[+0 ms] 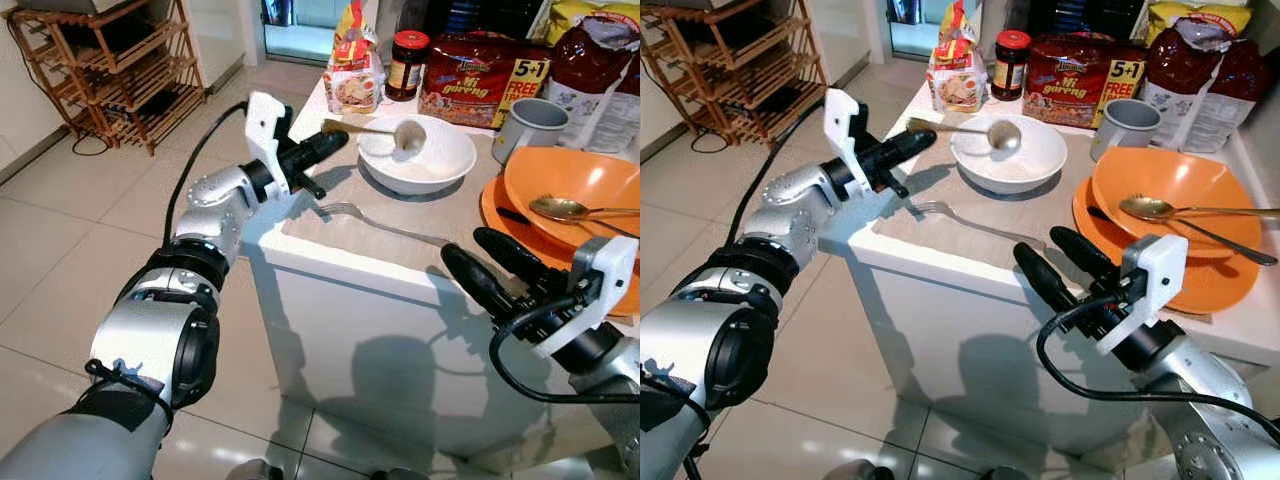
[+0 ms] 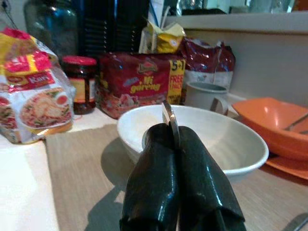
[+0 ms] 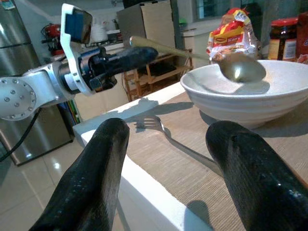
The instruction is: Setting the table
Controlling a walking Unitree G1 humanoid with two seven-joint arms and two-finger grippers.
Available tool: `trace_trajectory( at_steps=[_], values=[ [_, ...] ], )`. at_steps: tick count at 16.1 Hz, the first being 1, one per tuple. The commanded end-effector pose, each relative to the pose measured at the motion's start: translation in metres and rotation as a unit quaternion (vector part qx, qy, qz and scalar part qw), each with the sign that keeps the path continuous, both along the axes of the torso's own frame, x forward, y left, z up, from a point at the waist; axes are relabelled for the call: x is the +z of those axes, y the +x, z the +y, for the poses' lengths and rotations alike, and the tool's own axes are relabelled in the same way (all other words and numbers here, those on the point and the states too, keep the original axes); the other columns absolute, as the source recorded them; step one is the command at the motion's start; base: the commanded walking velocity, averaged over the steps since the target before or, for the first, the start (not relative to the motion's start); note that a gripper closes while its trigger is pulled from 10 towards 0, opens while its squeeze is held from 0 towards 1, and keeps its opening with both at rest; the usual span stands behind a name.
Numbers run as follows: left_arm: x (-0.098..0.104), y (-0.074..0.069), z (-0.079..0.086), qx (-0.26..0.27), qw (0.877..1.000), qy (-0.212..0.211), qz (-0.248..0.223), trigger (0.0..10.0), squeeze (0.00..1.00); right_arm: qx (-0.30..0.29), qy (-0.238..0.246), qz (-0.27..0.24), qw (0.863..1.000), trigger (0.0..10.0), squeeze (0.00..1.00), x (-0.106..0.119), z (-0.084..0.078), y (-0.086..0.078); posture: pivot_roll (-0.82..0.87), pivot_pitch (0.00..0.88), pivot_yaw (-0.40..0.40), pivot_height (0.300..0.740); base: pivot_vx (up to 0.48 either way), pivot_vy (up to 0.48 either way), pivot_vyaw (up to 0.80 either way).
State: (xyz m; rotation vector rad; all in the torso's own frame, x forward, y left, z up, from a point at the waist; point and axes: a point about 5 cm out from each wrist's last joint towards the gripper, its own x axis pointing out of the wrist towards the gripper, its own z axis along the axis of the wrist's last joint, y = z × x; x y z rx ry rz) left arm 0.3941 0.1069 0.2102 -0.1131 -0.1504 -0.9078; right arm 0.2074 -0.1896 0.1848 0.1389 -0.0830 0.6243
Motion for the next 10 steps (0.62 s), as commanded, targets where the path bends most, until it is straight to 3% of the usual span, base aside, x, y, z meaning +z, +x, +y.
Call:
trace_trajectory(
  at_steps=[1, 5, 6, 10],
  values=[
    [0.007, -0.001, 0.007, -0.007, 1.000, -0.017, -0.017, 0.0, 0.00, 0.007, -0.003, -0.008, 1.000, 10.0, 0.00, 0.002, 0.002, 0.002, -0.11, 0.033, 0.022, 0.740, 0.000, 0.000, 0.00],
    [0.025, -0.018, 0.038, -0.070, 0.992, -0.108, -0.010, 0.0, 0.00, -0.001, -0.001, -0.013, 1.000, 10.0, 0.00, 0.004, -0.001, 0.000, -0.11, 0.035, 0.023, 0.740, 0.000, 0.000, 0.00],
    [0.027, -0.028, 0.050, -0.087, 0.987, -0.138, 0.006, 0.0, 0.00, -0.002, 0.000, -0.012, 1.000, 10.0, 0.00, 0.003, -0.002, -0.001, -0.10, 0.037, 0.019, 0.740, 0.000, 0.000, 0.00],
    [0.010, -0.058, 0.057, -0.125, 0.982, -0.127, 0.062, 0.0, 0.00, 0.010, 0.005, -0.009, 1.000, 10.0, 0.00, 0.001, 0.003, 0.000, -0.08, 0.042, 0.013, 0.740, 0.000, 0.000, 0.00]
  ],
)
